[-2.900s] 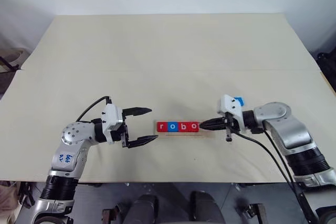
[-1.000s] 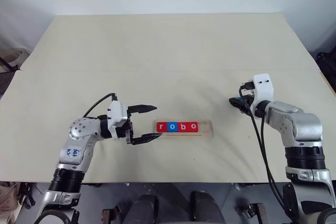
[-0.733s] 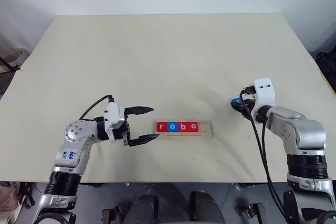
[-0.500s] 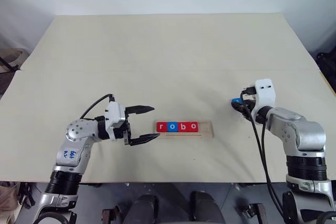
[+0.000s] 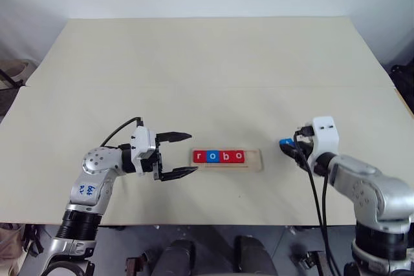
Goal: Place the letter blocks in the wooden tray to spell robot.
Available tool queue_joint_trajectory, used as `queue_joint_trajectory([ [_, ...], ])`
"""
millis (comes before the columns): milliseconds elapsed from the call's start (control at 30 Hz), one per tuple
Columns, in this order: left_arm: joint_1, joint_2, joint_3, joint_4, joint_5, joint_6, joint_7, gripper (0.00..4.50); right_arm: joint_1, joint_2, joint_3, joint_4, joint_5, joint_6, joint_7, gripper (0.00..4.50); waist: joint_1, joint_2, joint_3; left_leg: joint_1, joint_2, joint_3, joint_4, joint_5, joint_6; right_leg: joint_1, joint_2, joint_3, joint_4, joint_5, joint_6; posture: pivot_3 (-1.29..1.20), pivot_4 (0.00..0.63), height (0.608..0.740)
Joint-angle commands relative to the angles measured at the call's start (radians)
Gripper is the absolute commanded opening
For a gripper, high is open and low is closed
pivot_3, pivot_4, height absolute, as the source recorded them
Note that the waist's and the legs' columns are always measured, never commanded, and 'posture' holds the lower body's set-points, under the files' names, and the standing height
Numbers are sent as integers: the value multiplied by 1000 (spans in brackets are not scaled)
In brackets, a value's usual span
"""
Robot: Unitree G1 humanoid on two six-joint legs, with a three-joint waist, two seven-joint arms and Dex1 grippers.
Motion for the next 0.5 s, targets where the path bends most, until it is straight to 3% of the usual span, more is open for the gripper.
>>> queue_joint_trajectory([
  [33,-16,1,-4,-8,-16,6,-21,4500,50,51,-45,-114,-5,53,-53,1472,0,0,0,0,0,0,0,0,0,0,0,0,0,0,0,0,150,740],
  [67,-22,0,-7,-2,-16,8,-26,4500,61,62,-50,-127,-11,60,-62,1472,0,0,0,0,0,0,0,0,0,0,0,0,0,0,0,0,150,740],
  [267,-54,-4,-15,23,-13,15,-53,4500,97,55,-39,-161,-5,30,-49,3445,-1,0,0,0,0,0,0,0,0,0,0,0,0,0,0,0,150,740],
  [367,-59,-2,-13,32,-12,13,-61,4500,83,-27,-78,-140,35,-47,55,4422,-1,0,0,0,0,0,0,0,0,0,0,0,0,0,0,0,150,740],
  [500,-57,-1,-8,34,-10,11,-63,4500,115,-172,-142,-47,79,-179,233,4467,2,0,0,0,0,0,0,0,0,0,0,0,-1,0,0,0,150,740],
])
